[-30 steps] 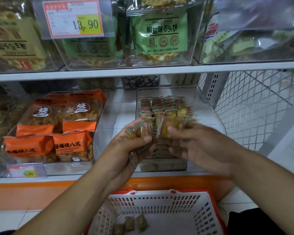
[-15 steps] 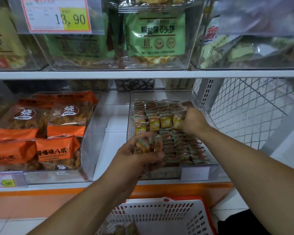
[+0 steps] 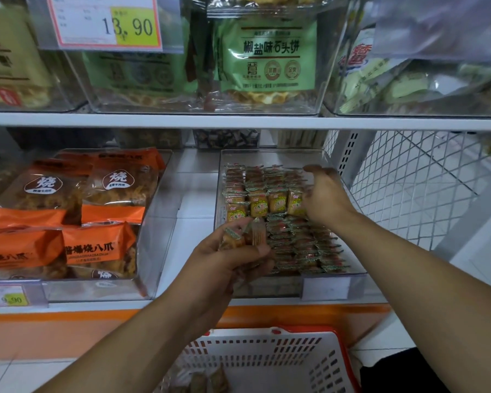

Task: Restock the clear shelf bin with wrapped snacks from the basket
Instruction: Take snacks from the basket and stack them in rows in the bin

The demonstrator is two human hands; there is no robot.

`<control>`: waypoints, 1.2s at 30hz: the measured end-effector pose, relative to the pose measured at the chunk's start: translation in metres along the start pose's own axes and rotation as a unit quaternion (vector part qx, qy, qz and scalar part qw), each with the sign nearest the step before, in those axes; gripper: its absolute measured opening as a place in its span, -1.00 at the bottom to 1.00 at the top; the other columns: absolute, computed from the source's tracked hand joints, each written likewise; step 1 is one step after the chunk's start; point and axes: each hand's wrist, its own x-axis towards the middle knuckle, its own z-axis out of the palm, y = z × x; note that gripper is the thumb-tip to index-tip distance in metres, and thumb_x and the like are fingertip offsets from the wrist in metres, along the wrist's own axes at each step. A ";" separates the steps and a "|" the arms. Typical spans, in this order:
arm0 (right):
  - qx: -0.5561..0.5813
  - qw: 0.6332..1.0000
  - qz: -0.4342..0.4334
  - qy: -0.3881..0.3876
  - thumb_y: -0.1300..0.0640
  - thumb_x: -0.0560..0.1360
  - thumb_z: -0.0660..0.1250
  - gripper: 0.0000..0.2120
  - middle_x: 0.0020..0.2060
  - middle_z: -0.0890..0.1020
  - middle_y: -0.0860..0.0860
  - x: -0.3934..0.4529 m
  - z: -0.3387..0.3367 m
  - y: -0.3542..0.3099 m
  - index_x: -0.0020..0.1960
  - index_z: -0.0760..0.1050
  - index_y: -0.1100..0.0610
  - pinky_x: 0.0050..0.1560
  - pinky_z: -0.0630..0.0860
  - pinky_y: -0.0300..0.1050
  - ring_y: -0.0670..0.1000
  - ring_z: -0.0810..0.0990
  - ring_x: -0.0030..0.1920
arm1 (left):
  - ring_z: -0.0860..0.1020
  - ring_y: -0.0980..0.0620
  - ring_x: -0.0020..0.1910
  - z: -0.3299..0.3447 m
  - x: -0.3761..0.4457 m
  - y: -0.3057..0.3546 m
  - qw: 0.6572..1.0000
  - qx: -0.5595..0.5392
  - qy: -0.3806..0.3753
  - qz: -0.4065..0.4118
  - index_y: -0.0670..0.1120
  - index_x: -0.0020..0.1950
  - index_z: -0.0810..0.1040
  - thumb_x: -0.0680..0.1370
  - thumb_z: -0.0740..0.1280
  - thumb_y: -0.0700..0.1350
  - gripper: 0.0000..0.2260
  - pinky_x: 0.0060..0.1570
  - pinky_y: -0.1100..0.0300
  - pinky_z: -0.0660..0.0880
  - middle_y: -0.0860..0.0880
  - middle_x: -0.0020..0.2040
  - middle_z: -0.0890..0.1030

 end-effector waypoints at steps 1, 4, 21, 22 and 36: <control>0.017 0.999 -0.023 0.024 0.27 0.54 0.37 -0.52 0.28 0.44 0.14 -0.006 -0.008 -0.007 0.41 0.39 0.02 0.05 0.56 -0.09 0.13 0.60 0.06 | 0.67 -0.28 0.14 0.000 -0.001 0.001 1.000 -0.006 0.001 0.004 -0.03 0.20 0.69 0.32 0.55 -0.30 -0.53 0.00 0.10 0.64 -0.26 0.17 0.67; 0.200 0.975 -0.071 -0.063 -0.19 0.49 0.43 -0.69 -0.05 0.65 0.00 -0.043 -0.032 -0.034 0.15 0.54 -0.08 -0.14 0.57 -0.08 0.00 0.66 -0.12 | 0.65 -0.30 0.17 0.001 -0.006 0.005 1.000 -0.004 0.008 0.029 -0.04 0.27 0.64 0.33 0.55 -0.28 -0.49 0.07 0.03 0.65 -0.26 0.18 0.67; 0.398 0.899 -0.178 -0.041 0.19 0.29 0.61 -0.62 -0.08 0.71 -0.09 -0.114 -0.048 -0.045 0.03 0.58 -0.03 -0.08 0.61 -0.27 -0.09 0.70 -0.04 | 0.71 -0.19 0.09 0.000 -0.029 0.026 0.990 -0.114 -0.057 -0.067 -0.11 0.12 0.73 0.48 0.50 0.04 -0.70 -0.07 0.12 0.69 -0.22 0.22 0.67; 0.368 0.909 -0.196 0.014 0.25 0.33 0.59 -0.65 -0.08 0.69 -0.12 -0.116 -0.047 -0.045 0.01 0.61 -0.07 -0.10 0.60 -0.28 -0.10 0.69 -0.03 | 0.72 -0.19 0.02 0.001 -0.030 0.027 0.988 -0.125 -0.050 -0.074 -0.11 0.11 0.73 0.44 0.50 0.04 -0.68 -0.15 0.15 0.70 -0.22 0.19 0.68; 0.452 0.873 -0.122 -0.136 0.02 0.40 0.50 -0.81 -0.04 0.72 0.02 -0.143 -0.036 -0.061 0.01 0.64 -0.05 0.08 0.63 -0.01 0.05 0.72 -0.03 | 0.71 0.02 -0.15 0.001 -0.037 0.030 0.992 -0.081 -0.073 -0.066 -0.01 0.11 0.74 0.40 0.49 0.10 -0.66 -0.41 0.25 0.54 -0.07 -0.07 0.73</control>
